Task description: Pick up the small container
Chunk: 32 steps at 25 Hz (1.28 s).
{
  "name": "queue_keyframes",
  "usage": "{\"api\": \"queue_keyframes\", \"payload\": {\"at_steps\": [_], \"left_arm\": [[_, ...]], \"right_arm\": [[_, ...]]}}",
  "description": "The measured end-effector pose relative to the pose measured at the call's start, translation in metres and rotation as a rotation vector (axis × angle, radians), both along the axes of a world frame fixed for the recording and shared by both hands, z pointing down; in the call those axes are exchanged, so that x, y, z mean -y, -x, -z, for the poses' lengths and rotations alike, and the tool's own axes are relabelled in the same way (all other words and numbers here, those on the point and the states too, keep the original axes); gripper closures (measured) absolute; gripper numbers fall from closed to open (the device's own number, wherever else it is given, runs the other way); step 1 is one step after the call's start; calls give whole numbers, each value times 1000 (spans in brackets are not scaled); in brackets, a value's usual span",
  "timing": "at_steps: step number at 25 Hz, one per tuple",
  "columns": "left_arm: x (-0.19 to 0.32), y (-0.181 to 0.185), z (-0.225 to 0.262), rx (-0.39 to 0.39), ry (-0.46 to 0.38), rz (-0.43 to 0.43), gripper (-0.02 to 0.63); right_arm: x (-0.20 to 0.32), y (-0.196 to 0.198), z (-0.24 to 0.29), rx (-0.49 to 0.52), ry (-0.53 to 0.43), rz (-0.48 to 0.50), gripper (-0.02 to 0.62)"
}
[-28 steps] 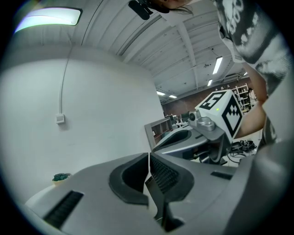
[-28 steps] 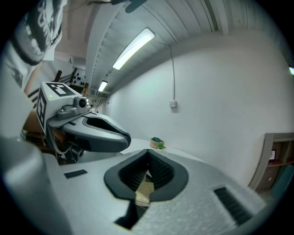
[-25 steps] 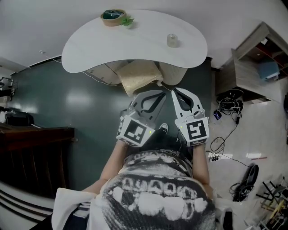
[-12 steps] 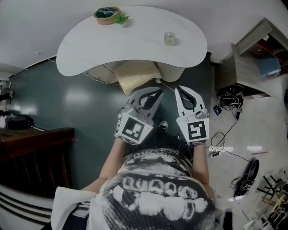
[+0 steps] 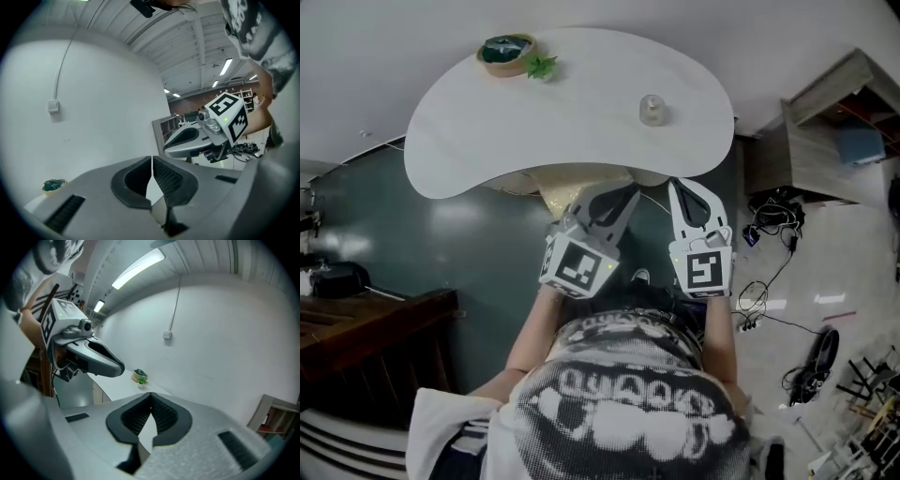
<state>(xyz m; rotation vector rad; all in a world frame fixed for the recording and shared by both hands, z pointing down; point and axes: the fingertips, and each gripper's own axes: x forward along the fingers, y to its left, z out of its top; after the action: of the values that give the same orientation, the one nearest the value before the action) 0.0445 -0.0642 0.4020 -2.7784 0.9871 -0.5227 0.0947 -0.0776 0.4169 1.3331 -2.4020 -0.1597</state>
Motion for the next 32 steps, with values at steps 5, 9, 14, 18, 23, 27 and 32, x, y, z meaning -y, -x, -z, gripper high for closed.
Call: {"api": "queue_keyframes", "payload": {"at_steps": [5,9,14,18,23,27,32], "left_arm": [[52,6,-1,12,14,-52,595],[83,11,-15,41,34,-71,595],[110,15,-30,74,49,-109,595],[129,15,-35,70,58,-122,595],[150,16,-39,72,63,-147,595],[163,17,-42,70,66,-162,595],[180,21,-46,74,67,-172,595]], "right_arm": [[56,5,-18,-31,28,-29,591],[91,7,-37,-61,76,-38,583],[123,9,-62,-99,132,-46,566],[145,4,-86,-135,189,-61,500],[176,1,-120,-177,261,-77,399],[198,2,-142,-172,315,-79,341],[223,8,-177,-157,412,-66,245]]}}
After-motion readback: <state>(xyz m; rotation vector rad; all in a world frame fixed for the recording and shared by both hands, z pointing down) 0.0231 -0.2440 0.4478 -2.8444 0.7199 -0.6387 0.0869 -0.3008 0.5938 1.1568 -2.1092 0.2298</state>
